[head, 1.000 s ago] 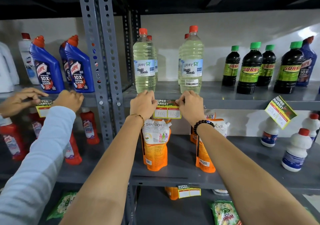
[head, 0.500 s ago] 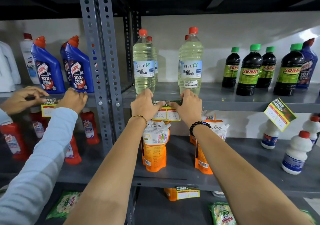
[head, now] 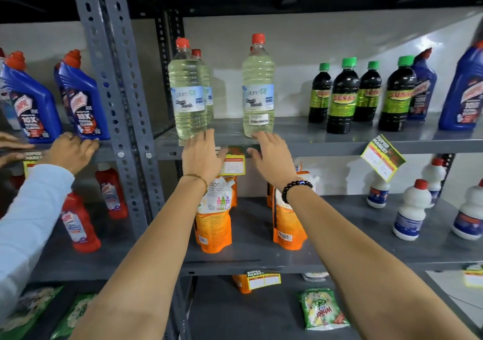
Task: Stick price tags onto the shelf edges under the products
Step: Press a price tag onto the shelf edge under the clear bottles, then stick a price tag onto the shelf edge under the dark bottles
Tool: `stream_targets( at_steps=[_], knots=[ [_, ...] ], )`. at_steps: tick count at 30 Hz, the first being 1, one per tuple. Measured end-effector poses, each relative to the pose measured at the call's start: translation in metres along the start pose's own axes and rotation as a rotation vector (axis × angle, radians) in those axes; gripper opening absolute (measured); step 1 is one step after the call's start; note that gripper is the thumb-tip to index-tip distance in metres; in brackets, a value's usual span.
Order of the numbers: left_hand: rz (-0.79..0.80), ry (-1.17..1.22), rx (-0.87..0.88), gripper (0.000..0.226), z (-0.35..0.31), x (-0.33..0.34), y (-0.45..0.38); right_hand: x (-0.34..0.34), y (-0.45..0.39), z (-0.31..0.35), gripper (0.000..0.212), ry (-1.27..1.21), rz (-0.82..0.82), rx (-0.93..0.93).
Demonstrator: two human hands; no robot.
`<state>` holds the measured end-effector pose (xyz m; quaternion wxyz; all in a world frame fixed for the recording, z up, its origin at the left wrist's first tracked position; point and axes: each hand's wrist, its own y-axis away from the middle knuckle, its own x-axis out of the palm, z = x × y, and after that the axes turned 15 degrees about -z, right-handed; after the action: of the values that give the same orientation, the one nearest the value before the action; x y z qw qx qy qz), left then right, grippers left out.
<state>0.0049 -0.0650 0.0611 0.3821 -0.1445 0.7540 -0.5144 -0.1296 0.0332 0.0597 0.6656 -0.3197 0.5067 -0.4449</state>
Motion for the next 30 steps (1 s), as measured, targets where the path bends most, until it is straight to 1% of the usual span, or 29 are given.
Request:
stream_targets(
  at_steps=[1, 3, 7, 9, 12, 16, 19, 22, 25, 30],
  knots=[
    [-0.022, 0.012, 0.053, 0.049, -0.009, 0.002, 0.004, -0.011, 0.006, -0.012, 0.029, 0.035, -0.036, -0.041],
    [-0.002, 0.052, 0.127, 0.049, -0.035, 0.009, 0.01, -0.035, 0.014, -0.041, 0.029, 0.094, -0.109, -0.033],
    [0.087, 0.136, 0.269, 0.05, -0.114, 0.026, 0.017, -0.089, 0.025, -0.112, 0.038, 0.253, -0.172, 0.107],
    [0.115, 0.164, 0.34, 0.051, -0.16, 0.036, 0.021, -0.118, 0.03, -0.15, 0.039, 0.325, -0.187, 0.167],
    [0.106, 0.158, 0.407, 0.049, -0.225, 0.051, 0.022, -0.153, 0.032, -0.202, 0.037, 0.377, -0.136, 0.21],
    [0.118, 0.124, 0.442, 0.046, -0.293, 0.068, 0.017, -0.179, 0.032, -0.255, 0.033, 0.337, -0.019, 0.155],
    [0.119, 0.11, 0.404, 0.041, -0.319, 0.076, 0.016, -0.186, 0.029, -0.276, 0.026, 0.254, 0.014, 0.092],
    [0.121, 0.127, 0.351, 0.036, -0.329, 0.079, 0.017, -0.184, 0.023, -0.286, 0.021, 0.211, 0.041, 0.062],
    [0.112, 0.128, 0.319, 0.03, -0.334, 0.079, 0.014, -0.18, 0.018, -0.291, 0.02, 0.15, 0.047, 0.087],
    [0.09, 0.139, 0.291, 0.015, -0.34, 0.074, 0.008, -0.181, 0.011, -0.295, 0.012, 0.076, 0.058, 0.116]
  ],
)
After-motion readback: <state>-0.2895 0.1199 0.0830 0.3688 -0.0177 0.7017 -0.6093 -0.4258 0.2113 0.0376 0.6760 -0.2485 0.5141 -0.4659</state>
